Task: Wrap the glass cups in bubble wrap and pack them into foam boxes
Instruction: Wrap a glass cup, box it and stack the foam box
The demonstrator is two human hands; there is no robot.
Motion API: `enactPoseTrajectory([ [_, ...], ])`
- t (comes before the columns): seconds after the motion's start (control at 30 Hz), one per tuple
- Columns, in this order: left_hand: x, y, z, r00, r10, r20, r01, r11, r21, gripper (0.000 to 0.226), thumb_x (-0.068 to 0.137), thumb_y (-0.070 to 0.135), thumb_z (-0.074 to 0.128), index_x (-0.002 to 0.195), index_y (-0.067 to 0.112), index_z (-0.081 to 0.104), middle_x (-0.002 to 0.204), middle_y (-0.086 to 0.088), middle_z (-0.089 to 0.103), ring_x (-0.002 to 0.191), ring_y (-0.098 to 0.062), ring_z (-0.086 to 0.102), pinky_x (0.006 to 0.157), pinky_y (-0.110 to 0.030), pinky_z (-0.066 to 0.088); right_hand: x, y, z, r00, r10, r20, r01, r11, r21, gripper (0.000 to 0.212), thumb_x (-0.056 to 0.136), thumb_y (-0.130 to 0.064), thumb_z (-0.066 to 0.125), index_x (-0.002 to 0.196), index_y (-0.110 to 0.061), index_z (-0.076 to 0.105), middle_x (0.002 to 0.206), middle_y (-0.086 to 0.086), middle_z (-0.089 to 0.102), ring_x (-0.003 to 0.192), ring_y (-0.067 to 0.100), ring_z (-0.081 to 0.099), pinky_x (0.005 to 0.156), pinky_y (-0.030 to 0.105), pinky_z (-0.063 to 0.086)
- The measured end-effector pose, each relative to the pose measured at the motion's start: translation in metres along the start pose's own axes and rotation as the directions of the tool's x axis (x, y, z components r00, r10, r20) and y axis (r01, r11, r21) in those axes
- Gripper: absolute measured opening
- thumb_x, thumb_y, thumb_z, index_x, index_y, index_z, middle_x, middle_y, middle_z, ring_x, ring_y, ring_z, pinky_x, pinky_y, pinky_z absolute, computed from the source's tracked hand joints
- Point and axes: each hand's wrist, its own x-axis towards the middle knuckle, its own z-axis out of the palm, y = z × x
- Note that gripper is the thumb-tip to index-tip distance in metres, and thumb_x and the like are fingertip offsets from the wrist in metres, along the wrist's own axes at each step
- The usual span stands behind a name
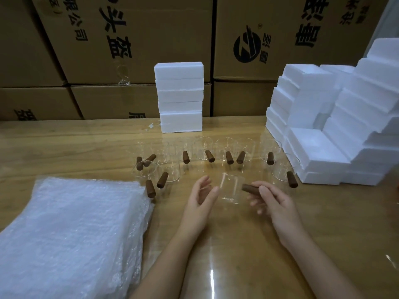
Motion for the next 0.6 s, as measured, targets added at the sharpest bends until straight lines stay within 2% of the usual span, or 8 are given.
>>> enactPoseTrajectory([
  [0.07,-0.001,0.003,0.002,0.998,-0.028,0.059,0.033,0.995,-0.096,0.058,0.083,0.053,0.056,0.132,0.023,0.048,0.121,0.007,0.061,0.106,-0.008,0.062,0.086,-0.02,0.049,-0.006,0.0,0.011,0.998,0.02,0.053,-0.023,0.998,0.061,0.021,0.097,-0.009,0.045,0.099,-0.012,0.066,0.07,0.007,0.069,0.06,0.008,0.06,0.049,0.017,0.046],
  [0.13,-0.001,0.005,0.003,0.997,-0.032,0.072,0.044,0.986,-0.163,0.051,0.086,0.056,0.045,0.123,0.022,0.052,0.093,-0.004,0.072,0.078,-0.018,0.07,0.064,-0.018,0.051,-0.011,0.001,0.019,0.996,-0.002,0.086,0.0,1.0,0.018,0.021,0.098,-0.008,0.044,0.102,-0.011,0.064,0.07,0.005,0.069,0.061,0.008,0.06,0.05,0.018,0.047],
  [0.2,0.0,0.006,0.004,0.998,-0.016,0.063,0.027,0.984,-0.179,0.052,0.082,0.059,0.033,0.116,0.025,0.052,0.067,-0.006,0.07,0.062,-0.019,0.067,0.053,-0.016,0.046,-0.015,0.003,0.022,0.993,-0.065,0.099,0.082,0.98,-0.179,0.021,0.099,-0.007,0.044,0.107,-0.009,0.062,0.074,0.0,0.068,0.065,0.004,0.06,0.055,0.017,0.047],
  [0.23,0.001,0.005,0.004,0.999,-0.011,0.05,0.02,0.981,-0.193,0.051,0.08,0.059,0.032,0.115,0.026,0.05,0.065,-0.005,0.07,0.06,-0.019,0.067,0.051,-0.015,0.046,-0.016,0.003,0.023,0.987,-0.113,0.112,0.144,0.93,-0.338,0.02,0.099,-0.008,0.045,0.11,-0.009,0.062,0.08,-0.004,0.068,0.07,0.002,0.06,0.061,0.016,0.046],
  [0.3,0.003,0.004,0.004,1.0,-0.004,0.023,0.009,0.971,-0.24,0.049,0.079,0.059,0.039,0.111,0.022,0.044,0.069,-0.005,0.071,0.057,-0.02,0.066,0.051,-0.017,0.047,-0.016,0.004,0.026,0.958,-0.221,0.185,0.288,0.704,-0.649,0.022,0.097,-0.013,0.049,0.116,-0.01,0.06,0.099,-0.001,0.066,0.087,0.007,0.06,0.072,0.017,0.041],
  [0.4,0.004,0.002,0.002,1.0,-0.008,0.029,0.016,0.957,-0.29,0.056,0.074,0.063,0.054,0.104,0.017,0.044,0.086,-0.006,0.074,0.062,-0.019,0.066,0.055,-0.019,0.05,-0.015,0.003,0.036,0.953,-0.186,0.238,0.299,0.459,-0.836,0.03,0.099,-0.024,0.046,0.125,-0.011,0.053,0.116,0.004,0.058,0.104,0.022,0.056,0.076,0.023,0.034],
  [0.47,0.004,0.001,-0.003,0.998,-0.023,0.061,0.042,0.94,-0.337,0.058,0.074,0.063,0.062,0.108,0.018,0.053,0.101,-0.007,0.073,0.071,-0.02,0.068,0.065,-0.025,0.054,-0.016,0.001,0.039,0.962,-0.123,0.244,0.273,0.457,-0.846,0.031,0.1,-0.028,0.041,0.125,-0.012,0.051,0.115,0.006,0.06,0.103,0.027,0.057,0.079,0.03,0.038],
  [0.6,0.005,0.002,-0.01,0.992,-0.028,0.125,0.08,0.897,-0.434,0.052,0.072,0.057,0.064,0.111,0.024,0.066,0.114,-0.007,0.069,0.085,-0.021,0.07,0.077,-0.029,0.056,-0.021,-0.004,0.038,0.946,-0.103,0.306,0.293,0.673,-0.679,0.025,0.1,-0.029,0.041,0.109,-0.01,0.054,0.089,0.004,0.066,0.083,0.024,0.061,0.076,0.043,0.046],
])
